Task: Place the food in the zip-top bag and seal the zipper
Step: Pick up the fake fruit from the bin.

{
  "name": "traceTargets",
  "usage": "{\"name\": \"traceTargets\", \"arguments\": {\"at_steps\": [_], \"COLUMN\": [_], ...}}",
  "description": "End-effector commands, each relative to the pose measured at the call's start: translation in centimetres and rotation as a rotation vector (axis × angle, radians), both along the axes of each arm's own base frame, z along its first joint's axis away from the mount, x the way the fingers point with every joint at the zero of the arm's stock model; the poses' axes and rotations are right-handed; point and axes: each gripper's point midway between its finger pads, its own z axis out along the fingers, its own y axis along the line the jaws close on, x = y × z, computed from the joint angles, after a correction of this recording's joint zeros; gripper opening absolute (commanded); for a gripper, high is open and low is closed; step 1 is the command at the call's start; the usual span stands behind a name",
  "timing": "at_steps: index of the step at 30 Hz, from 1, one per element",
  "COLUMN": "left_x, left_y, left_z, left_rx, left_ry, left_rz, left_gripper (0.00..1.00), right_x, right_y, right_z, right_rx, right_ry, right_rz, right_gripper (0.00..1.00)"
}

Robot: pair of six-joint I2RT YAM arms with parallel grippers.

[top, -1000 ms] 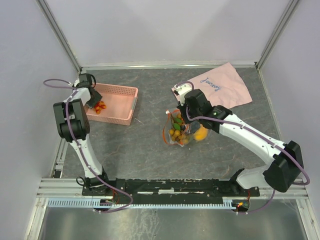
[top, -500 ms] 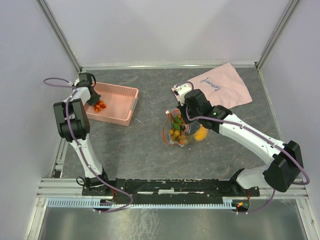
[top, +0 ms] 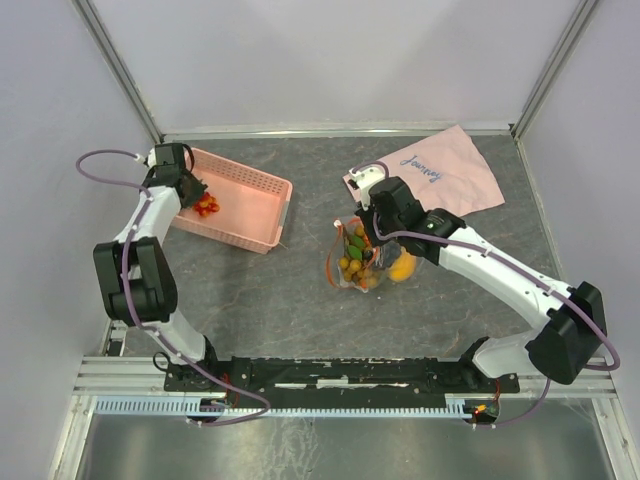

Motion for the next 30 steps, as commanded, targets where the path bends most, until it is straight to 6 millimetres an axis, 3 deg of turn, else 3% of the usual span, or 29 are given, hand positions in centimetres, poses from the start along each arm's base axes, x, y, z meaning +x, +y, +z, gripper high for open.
{"name": "traceTargets", "arguments": {"at_steps": [1,5,13,17,20,24,30], "left_x": [0.2,-0.3,-0.2,0.0,0.1,0.0,-1.7], "left_y": [-0.5,-0.9,-2.4,-3.1,-3.9,-5.1,-7.9], "left_z": [4.1,2.6,-4.0,-5.5,-4.5,-1.4,2.9], "left_rx": [-0.010,-0.029,-0.104,-0.140,-0.147,-0.157,-0.193], "left_ry": [-0.137,-0.105,0.074,0.116,0.079,-0.004,-0.145], "left_rz": [0.011,-0.003,-0.069,-0.090,-0.110,-0.136,-0.181], "left_gripper": [0.05,0.05,0.05,0.05,0.04,0.04,0.03], "right_x": [1.2,1.2,0.9,0.8,0.8,0.7,0.7], "right_y": [0.0,0.1,0.2,0.1,-0.2,-0.2,-0.4], "right_z": [3.1,3.2,3.0,2.9,3.1,3.4,4.0], "right_rx": [0.029,0.035,0.046,0.049,0.045,0.050,0.044], "right_ry": [-0.072,-0.063,-0.046,-0.042,-0.046,-0.054,-0.060], "right_rz": [-0.034,-0.044,-0.053,-0.056,-0.060,-0.059,-0.060], "right_gripper": [0.02,0.02,0.02,0.01,0.02,0.02,0.02]}}
